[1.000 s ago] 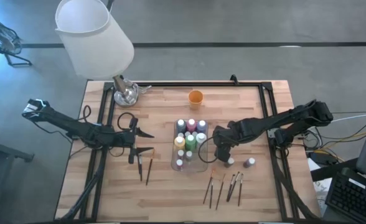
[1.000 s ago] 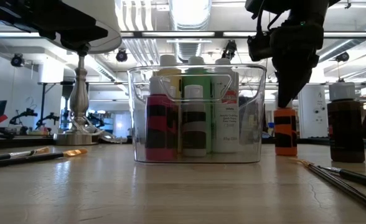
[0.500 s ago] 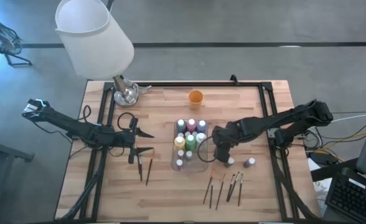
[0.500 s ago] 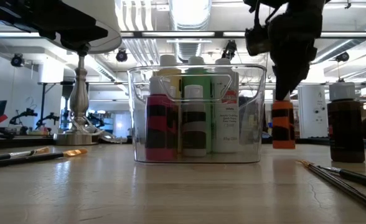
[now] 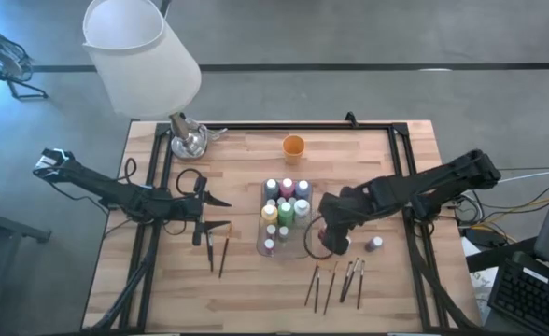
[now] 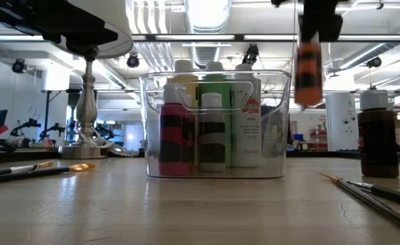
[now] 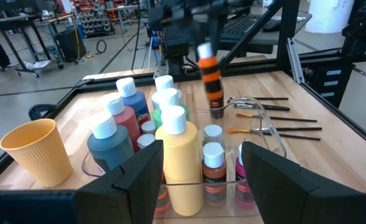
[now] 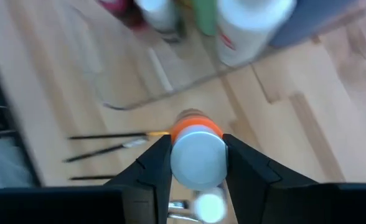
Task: Pick & Place Paint Supplies
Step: Put the orange paint bottle into the transparent bin
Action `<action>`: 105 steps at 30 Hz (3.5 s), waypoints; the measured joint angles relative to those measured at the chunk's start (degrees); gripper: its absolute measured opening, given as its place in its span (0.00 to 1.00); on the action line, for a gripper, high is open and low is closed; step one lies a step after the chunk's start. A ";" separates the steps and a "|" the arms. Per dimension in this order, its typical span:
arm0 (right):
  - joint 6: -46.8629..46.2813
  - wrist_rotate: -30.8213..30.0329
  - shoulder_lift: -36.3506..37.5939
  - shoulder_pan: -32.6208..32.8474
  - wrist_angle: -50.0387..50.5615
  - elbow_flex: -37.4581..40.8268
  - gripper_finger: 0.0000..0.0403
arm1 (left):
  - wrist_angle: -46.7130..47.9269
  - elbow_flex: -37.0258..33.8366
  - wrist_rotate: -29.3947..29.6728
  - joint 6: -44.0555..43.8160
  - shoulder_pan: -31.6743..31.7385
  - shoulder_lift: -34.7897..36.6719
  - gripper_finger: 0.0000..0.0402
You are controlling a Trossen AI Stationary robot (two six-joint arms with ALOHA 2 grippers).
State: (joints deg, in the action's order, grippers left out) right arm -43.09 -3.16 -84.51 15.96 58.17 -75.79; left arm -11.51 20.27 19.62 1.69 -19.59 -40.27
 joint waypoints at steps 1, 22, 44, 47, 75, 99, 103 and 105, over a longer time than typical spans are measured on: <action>-0.23 -0.38 0.00 0.76 0.00 -1.05 0.28 | 0.00 0.00 0.02 0.00 0.02 0.00 0.55; 1.75 -6.78 -10.14 6.15 -4.28 -13.03 0.29 | -0.02 0.00 0.00 -0.02 0.02 -0.01 0.55; -1.35 -11.55 -22.22 4.77 -0.10 -23.60 0.29 | 0.13 -0.04 0.01 -0.02 0.02 -0.02 0.55; -1.55 -11.54 -22.65 4.75 -1.68 -23.07 0.31 | 0.15 -0.04 0.01 -0.02 0.02 -0.02 0.55; -0.18 -10.99 -34.73 4.44 -5.50 -22.84 0.32 | 1.03 -0.07 0.00 -0.22 0.02 0.00 0.55; 1.61 -9.20 -34.99 3.80 -6.91 -22.69 0.44 | 1.07 -0.07 0.00 -0.22 0.02 0.00 0.55; 1.77 -9.16 -34.92 3.81 -6.34 -22.69 0.46 | 1.07 -0.07 0.00 -0.22 0.02 0.00 0.55; 1.73 -9.05 -34.91 3.81 -5.36 -22.95 0.46 | 1.07 -0.07 -0.02 -0.22 0.02 0.00 0.55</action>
State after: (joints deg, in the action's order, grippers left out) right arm -41.36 -12.21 -119.42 19.77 52.81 -98.74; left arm -10.44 20.21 19.60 1.48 -19.57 -40.27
